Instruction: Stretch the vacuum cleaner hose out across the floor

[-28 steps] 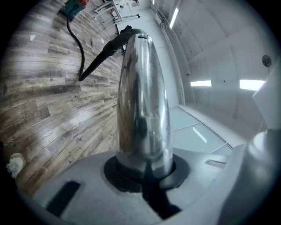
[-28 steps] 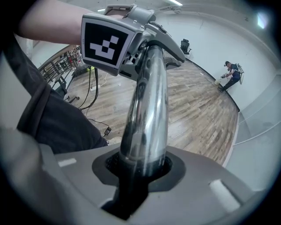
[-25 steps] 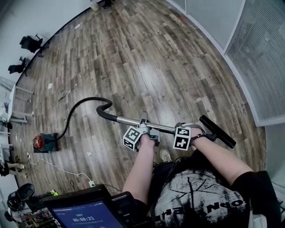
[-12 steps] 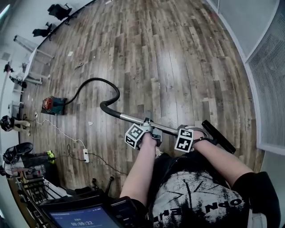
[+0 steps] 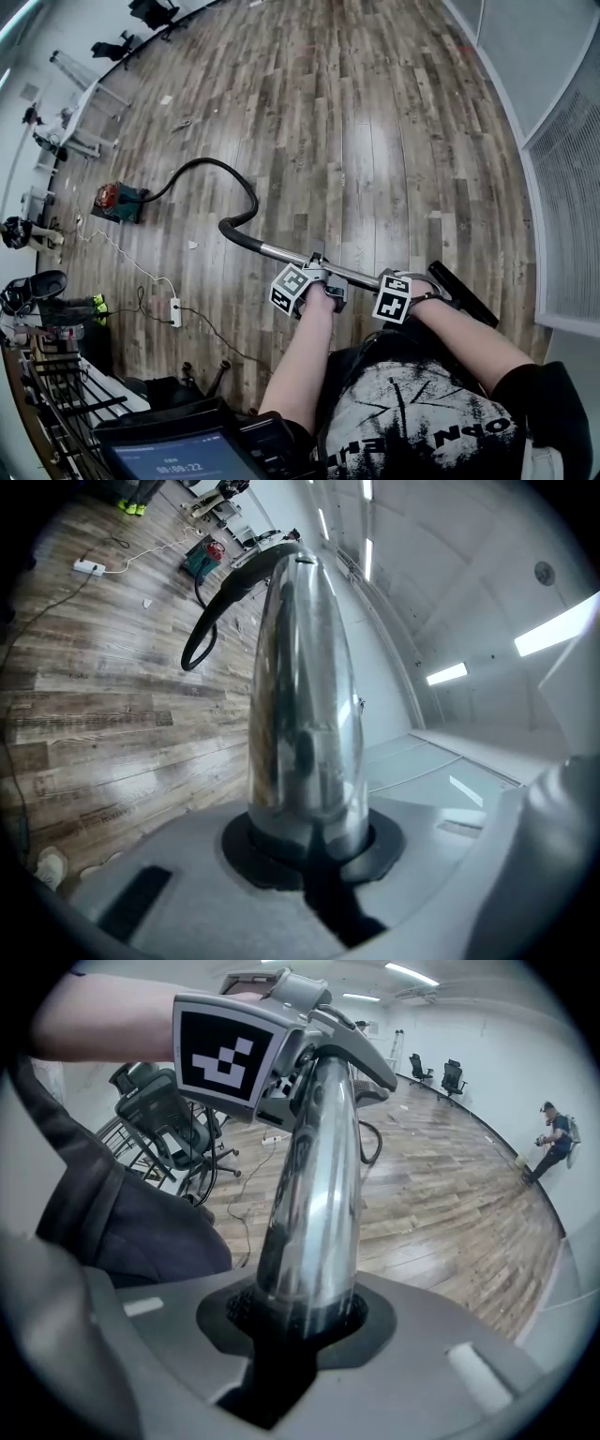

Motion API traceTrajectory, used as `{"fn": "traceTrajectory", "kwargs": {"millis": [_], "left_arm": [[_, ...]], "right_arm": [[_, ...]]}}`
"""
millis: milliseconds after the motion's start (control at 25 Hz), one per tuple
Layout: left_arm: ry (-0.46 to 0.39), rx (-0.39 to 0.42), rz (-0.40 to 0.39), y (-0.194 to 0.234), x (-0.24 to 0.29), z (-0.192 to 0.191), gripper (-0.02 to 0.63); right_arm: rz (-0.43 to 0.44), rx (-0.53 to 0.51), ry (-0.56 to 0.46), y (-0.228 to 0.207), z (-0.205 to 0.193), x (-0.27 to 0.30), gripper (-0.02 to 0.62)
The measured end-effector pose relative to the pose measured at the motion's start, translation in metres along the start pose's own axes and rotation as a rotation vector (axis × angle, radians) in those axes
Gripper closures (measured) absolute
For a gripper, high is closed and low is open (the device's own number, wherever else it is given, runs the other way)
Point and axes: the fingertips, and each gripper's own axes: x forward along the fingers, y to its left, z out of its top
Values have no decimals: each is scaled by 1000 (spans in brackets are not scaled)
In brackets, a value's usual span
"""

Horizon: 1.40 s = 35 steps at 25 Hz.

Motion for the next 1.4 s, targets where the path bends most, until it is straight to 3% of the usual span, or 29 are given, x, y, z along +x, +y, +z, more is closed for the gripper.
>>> {"fn": "traceTrajectory", "kwargs": {"millis": [120, 520, 840, 1160, 1400], "left_arm": [[6, -13, -5, 15, -13, -4, 566], [69, -43, -50, 47, -119, -55, 566], [59, -81, -44, 54, -144, -97, 566], [-18, -83, -30, 27, -164, -167, 566], [-52, -80, -33, 0, -162, -264, 566]], "right_arm": [[-5, 1, 11, 16, -2, 9, 480], [-44, 59, 62, 143, -29, 7, 480], [-37, 43, 95, 172, -69, -3, 480], [-8, -8, 80, 189, -137, -43, 480], [-7, -42, 74, 191, -234, -81, 480]]}}
